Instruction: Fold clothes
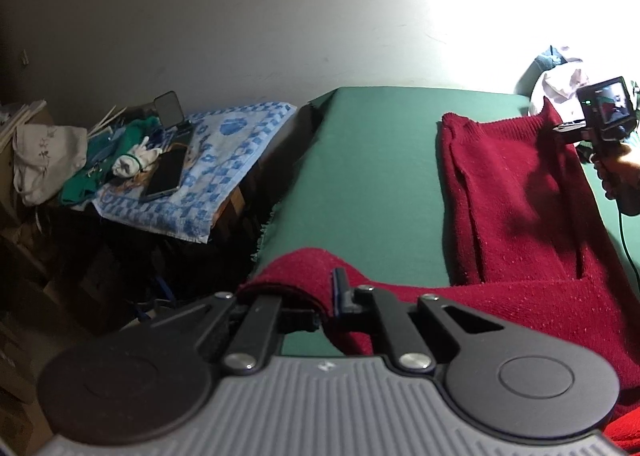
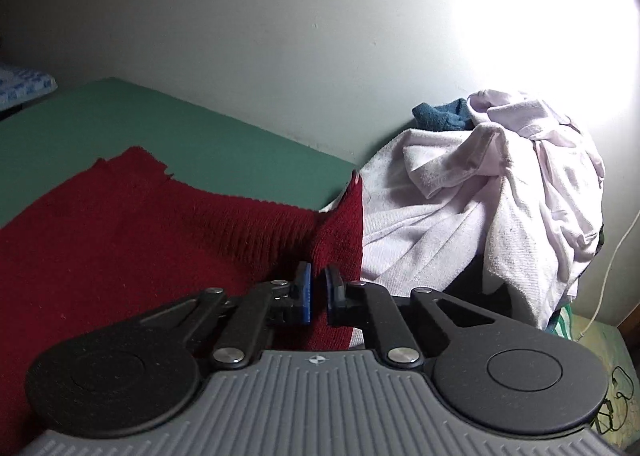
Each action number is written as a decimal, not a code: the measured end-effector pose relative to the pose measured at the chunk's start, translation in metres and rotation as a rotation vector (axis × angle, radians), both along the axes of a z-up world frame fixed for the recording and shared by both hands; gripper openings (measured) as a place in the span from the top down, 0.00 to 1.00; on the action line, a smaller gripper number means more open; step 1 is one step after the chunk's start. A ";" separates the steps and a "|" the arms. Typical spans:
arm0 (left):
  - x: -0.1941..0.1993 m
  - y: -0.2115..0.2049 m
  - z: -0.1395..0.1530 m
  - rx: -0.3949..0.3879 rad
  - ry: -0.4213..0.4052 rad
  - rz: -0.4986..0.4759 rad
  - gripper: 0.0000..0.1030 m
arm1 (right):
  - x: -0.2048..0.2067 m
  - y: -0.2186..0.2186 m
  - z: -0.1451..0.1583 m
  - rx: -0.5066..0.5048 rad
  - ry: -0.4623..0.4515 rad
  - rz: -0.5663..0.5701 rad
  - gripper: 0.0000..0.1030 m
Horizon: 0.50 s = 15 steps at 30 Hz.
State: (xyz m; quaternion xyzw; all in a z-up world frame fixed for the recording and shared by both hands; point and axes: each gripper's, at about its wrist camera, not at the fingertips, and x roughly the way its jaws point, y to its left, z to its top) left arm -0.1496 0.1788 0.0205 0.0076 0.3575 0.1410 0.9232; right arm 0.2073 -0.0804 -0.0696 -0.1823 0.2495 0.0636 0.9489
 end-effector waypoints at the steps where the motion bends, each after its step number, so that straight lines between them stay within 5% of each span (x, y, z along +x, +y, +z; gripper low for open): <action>1: 0.000 0.001 0.001 -0.002 -0.009 -0.004 0.93 | -0.004 0.000 0.005 0.016 -0.015 0.006 0.94; 12: -0.010 0.010 0.015 -0.030 -0.061 -0.003 0.91 | 0.006 0.026 0.015 0.138 0.019 0.075 0.97; 14: -0.011 0.011 0.012 -0.031 -0.051 0.008 0.91 | 0.004 0.032 0.009 0.070 -0.006 0.055 0.80; 15: -0.012 0.010 0.011 -0.032 -0.048 0.010 0.91 | 0.003 0.035 0.004 0.011 -0.021 0.045 0.62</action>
